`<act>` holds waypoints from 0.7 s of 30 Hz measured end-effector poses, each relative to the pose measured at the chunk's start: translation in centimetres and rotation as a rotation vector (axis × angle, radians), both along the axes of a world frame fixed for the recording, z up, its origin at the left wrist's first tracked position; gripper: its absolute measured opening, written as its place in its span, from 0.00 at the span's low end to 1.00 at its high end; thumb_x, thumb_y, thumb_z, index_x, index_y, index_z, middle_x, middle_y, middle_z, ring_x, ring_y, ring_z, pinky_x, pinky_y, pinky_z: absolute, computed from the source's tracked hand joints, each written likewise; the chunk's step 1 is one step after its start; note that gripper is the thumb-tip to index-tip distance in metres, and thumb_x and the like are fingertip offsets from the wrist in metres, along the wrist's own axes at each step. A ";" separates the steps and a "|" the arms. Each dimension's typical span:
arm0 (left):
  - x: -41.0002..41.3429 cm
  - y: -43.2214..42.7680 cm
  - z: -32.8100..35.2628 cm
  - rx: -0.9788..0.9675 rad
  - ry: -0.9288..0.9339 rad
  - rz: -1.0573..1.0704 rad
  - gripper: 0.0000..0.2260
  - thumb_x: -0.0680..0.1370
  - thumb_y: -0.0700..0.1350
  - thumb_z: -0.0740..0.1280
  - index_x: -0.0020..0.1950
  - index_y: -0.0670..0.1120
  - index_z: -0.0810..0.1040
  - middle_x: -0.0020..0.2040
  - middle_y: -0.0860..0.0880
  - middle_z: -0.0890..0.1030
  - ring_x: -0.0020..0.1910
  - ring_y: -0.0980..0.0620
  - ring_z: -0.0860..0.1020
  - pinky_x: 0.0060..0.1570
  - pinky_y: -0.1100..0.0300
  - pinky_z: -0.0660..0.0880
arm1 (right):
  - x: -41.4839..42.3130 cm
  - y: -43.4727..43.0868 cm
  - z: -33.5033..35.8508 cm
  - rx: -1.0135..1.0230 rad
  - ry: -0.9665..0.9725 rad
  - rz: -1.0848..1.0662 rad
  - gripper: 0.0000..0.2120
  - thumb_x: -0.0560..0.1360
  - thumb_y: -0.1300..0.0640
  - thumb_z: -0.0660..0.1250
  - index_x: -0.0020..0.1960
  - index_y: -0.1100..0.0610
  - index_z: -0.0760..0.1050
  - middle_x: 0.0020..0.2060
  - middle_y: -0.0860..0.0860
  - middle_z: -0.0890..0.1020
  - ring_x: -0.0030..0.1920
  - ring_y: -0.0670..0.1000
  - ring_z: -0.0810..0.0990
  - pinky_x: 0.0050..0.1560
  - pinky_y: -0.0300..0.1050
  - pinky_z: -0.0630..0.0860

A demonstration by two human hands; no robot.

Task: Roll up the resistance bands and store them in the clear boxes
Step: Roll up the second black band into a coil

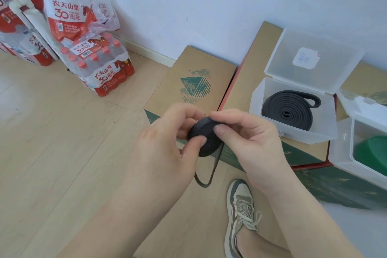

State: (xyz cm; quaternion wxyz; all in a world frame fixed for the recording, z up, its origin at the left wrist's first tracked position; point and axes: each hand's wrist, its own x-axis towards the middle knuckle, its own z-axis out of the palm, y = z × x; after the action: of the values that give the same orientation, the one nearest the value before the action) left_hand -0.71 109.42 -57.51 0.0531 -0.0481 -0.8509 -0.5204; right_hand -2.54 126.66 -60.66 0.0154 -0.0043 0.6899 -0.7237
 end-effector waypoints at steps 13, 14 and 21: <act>-0.2 -0.2 -1.2 -0.122 0.065 0.005 0.12 0.75 0.39 0.75 0.50 0.53 0.75 0.48 0.57 0.81 0.50 0.56 0.81 0.42 0.53 0.83 | 0.2 0.2 0.0 0.117 0.114 -0.058 0.15 0.74 0.75 0.72 0.44 0.56 0.86 0.45 0.55 0.85 0.48 0.57 0.83 0.48 0.48 0.80; -0.2 -0.2 -1.1 -0.120 0.063 -0.005 0.15 0.75 0.39 0.75 0.53 0.55 0.75 0.48 0.58 0.81 0.49 0.57 0.80 0.41 0.55 0.82 | 0.2 0.2 0.1 0.105 0.102 -0.058 0.15 0.74 0.75 0.72 0.45 0.56 0.86 0.45 0.55 0.85 0.48 0.58 0.83 0.47 0.48 0.80; -0.4 0.4 -0.9 0.091 0.060 0.049 0.21 0.77 0.34 0.71 0.60 0.59 0.79 0.52 0.59 0.80 0.52 0.52 0.81 0.44 0.49 0.83 | 0.4 0.3 0.6 0.073 0.059 -0.069 0.19 0.75 0.73 0.73 0.58 0.51 0.83 0.51 0.51 0.88 0.54 0.52 0.86 0.56 0.44 0.83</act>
State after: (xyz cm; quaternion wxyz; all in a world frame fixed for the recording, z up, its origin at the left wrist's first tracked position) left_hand -1.07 109.78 -58.40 0.0935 -0.0403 -0.8254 -0.5553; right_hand -2.13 126.94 -60.08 -0.0296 -0.0011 0.7157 -0.6978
